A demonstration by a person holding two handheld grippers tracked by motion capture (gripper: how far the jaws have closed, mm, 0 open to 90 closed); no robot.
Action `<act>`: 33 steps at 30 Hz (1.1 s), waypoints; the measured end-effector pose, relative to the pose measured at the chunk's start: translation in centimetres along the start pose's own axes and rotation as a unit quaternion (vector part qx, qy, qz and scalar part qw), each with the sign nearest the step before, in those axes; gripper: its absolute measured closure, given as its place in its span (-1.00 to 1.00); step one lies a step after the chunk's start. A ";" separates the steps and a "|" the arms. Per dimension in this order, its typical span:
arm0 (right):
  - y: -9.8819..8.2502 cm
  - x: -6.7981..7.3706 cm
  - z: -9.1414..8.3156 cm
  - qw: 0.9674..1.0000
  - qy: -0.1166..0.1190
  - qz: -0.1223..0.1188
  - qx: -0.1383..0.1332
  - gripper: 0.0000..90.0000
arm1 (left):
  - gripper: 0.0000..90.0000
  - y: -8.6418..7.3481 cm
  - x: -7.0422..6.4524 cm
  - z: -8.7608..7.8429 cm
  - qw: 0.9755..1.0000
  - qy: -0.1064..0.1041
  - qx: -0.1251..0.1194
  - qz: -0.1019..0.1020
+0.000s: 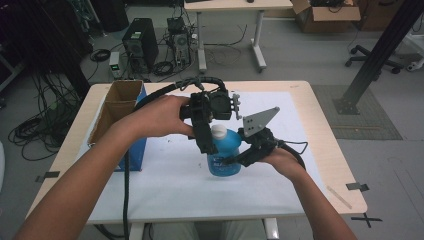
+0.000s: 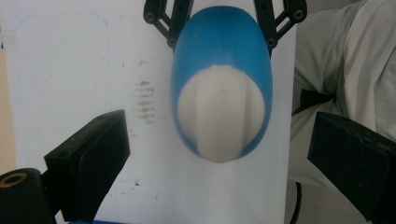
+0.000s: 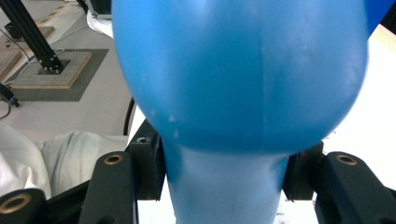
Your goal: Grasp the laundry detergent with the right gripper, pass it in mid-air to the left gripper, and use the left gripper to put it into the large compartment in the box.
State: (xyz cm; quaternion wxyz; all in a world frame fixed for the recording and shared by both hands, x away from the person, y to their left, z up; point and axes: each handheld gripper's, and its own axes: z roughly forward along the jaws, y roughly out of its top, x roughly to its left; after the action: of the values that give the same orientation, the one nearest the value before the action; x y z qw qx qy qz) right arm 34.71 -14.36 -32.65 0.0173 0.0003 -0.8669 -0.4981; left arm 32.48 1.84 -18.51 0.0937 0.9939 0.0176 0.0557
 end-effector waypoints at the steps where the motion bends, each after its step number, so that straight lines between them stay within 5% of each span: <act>1: 0.0 0.0 0.0 1.000 0.000 0.000 0.000 -0.02 | -0.87 0.0 0.0 0.0 1.000 0.000 0.000 0.000; 33: 0.5 -0.1 0.3 1.000 0.002 0.000 -0.003 -0.02 | -0.82 1.0 0.3 2.8 1.000 -0.018 0.012 0.004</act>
State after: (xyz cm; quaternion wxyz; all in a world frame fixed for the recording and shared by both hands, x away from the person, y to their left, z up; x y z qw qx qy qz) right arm 34.82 -13.84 -32.39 0.0195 0.0011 -0.8656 -0.5004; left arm 33.08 0.38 -21.02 0.0813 0.9959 0.0123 0.0377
